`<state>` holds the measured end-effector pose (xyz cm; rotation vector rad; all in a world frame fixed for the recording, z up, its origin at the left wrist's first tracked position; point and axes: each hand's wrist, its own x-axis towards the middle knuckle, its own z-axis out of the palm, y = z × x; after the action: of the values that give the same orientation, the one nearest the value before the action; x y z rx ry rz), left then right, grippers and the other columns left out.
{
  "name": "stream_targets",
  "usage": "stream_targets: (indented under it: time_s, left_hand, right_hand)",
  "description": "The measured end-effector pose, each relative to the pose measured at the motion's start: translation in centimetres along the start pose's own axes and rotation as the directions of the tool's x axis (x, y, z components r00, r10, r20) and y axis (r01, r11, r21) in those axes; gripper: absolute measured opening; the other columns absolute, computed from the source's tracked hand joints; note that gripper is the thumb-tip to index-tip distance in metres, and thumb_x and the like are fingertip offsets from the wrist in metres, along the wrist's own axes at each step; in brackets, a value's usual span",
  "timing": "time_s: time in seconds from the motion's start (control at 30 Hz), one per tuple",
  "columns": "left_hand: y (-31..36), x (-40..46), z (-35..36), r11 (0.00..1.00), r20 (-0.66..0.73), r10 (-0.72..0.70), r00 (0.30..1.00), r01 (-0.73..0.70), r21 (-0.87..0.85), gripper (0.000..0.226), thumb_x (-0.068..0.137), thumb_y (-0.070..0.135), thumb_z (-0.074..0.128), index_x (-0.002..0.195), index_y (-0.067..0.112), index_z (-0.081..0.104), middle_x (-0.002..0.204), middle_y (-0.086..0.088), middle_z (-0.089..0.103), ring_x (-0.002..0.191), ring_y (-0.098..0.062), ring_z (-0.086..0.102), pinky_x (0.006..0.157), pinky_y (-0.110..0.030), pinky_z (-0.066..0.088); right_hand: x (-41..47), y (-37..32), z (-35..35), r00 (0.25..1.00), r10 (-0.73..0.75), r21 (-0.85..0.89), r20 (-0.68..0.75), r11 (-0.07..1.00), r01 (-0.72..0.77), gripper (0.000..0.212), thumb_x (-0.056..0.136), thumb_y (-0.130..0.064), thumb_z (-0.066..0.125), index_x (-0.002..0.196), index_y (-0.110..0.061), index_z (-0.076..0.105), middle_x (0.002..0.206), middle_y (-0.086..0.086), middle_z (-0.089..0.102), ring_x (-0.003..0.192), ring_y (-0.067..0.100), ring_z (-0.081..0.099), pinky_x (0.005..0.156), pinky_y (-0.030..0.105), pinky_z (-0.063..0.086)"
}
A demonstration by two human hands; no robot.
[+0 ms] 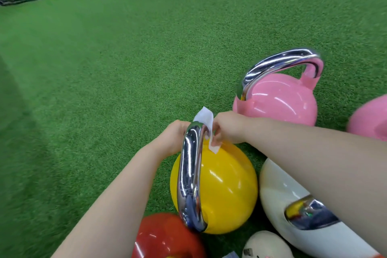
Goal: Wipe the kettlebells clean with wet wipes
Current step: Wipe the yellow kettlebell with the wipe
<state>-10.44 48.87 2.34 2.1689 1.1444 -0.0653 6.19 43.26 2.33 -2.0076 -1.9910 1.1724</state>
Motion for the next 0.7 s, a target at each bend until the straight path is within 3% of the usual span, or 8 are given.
stream_targets:
  time_s: [0.07, 0.17, 0.33, 0.43, 0.53, 0.63, 0.7]
  left_hand:
    - [0.0, 0.1, -0.1, 0.999, -0.019, -0.037, 0.999, 0.037, 0.0, 0.02, 0.084, -0.002, 0.061, 0.078, 0.016, 0.066, 0.077, -0.006, 0.064, 0.071, -0.016, 0.056, 0.078, -0.038, 0.051]
    - [0.3, -0.4, -0.4, 0.997, -0.015, -0.047, 0.999, 0.046, -0.058, 0.006, 0.079, 0.0, 0.069, 0.074, 0.003, 0.068, 0.072, -0.013, 0.068, 0.064, -0.016, 0.055, 0.072, -0.035, 0.053]
    - [2.7, -2.4, -1.6, 0.972, -0.012, 0.012, 1.0, -0.014, -0.236, 0.008, 0.076, -0.001, 0.072, 0.072, 0.006, 0.07, 0.049, 0.015, 0.062, 0.043, 0.007, 0.051, 0.052, -0.005, 0.04]
    - [3.4, -3.1, -2.2, 0.956, -0.007, 0.037, 0.999, -0.038, -0.291, 0.011, 0.076, 0.001, 0.071, 0.08, 0.011, 0.072, 0.058, 0.018, 0.067, 0.052, 0.009, 0.058, 0.056, -0.002, 0.041]
    - [3.5, -3.2, -2.0, 0.956, -0.038, 0.058, 0.998, -0.066, -0.287, 0.022, 0.076, 0.003, 0.072, 0.071, 0.024, 0.068, 0.055, 0.022, 0.064, 0.053, 0.011, 0.057, 0.057, -0.001, 0.04]
    - [2.4, -2.3, -0.8, 0.987, -0.076, 0.038, 0.996, -0.049, -0.15, 0.031, 0.074, -0.001, 0.073, 0.062, 0.027, 0.062, 0.05, 0.017, 0.058, 0.052, 0.006, 0.051, 0.062, -0.011, 0.043]
    - [1.2, -1.4, -0.2, 0.995, -0.087, -0.001, 0.996, -0.007, -0.098, 0.023, 0.079, -0.009, 0.063, 0.074, 0.013, 0.068, 0.061, 0.012, 0.057, 0.059, -0.001, 0.051, 0.07, -0.026, 0.046]
  right_hand:
    - [-0.1, 0.5, 0.7, 0.999, -0.001, 0.088, -0.032, 0.996, 0.004, 0.027, 0.079, -0.027, 0.073, 0.099, -0.01, 0.069, 0.088, -0.002, 0.061, 0.085, 0.019, 0.056, 0.071, 0.022, 0.035]
    - [-0.3, 0.9, 1.7, 0.998, -0.006, 0.211, -0.065, 0.977, 0.02, 0.028, 0.08, -0.028, 0.072, 0.101, -0.01, 0.068, 0.104, 0.006, 0.07, 0.089, 0.022, 0.06, 0.069, 0.022, 0.034]
    - [-0.4, 0.2, 2.4, 0.979, -0.009, 0.167, -0.202, 0.985, 0.044, 0.031, 0.074, -0.033, 0.076, 0.098, -0.014, 0.068, 0.098, 0.007, 0.068, 0.079, 0.017, 0.055, 0.065, 0.026, 0.037]
    - [-0.4, -0.6, 3.2, 0.943, -0.001, 0.115, -0.334, 0.993, 0.042, 0.034, 0.071, -0.038, 0.075, 0.094, -0.015, 0.065, 0.092, 0.006, 0.068, 0.084, 0.025, 0.063, 0.064, 0.029, 0.043]
    - [-0.3, -1.4, 3.8, 0.91, 0.001, 0.065, -0.414, 0.997, 0.029, 0.038, 0.073, -0.04, 0.07, 0.1, -0.017, 0.06, 0.097, 0.005, 0.067, 0.091, 0.029, 0.062, 0.065, 0.029, 0.041]
    - [-0.3, -1.6, 3.7, 0.905, -0.017, 0.046, -0.425, 0.998, 0.04, 0.035, 0.075, -0.041, 0.069, 0.098, -0.016, 0.059, 0.098, 0.007, 0.067, 0.093, 0.03, 0.062, 0.071, 0.032, 0.046]
    - [-0.5, -1.4, 3.3, 0.922, -0.04, 0.084, -0.385, 0.993, 0.078, 0.027, 0.074, -0.04, 0.07, 0.088, -0.019, 0.061, 0.091, 0.005, 0.068, 0.088, 0.028, 0.062, 0.072, 0.031, 0.047]
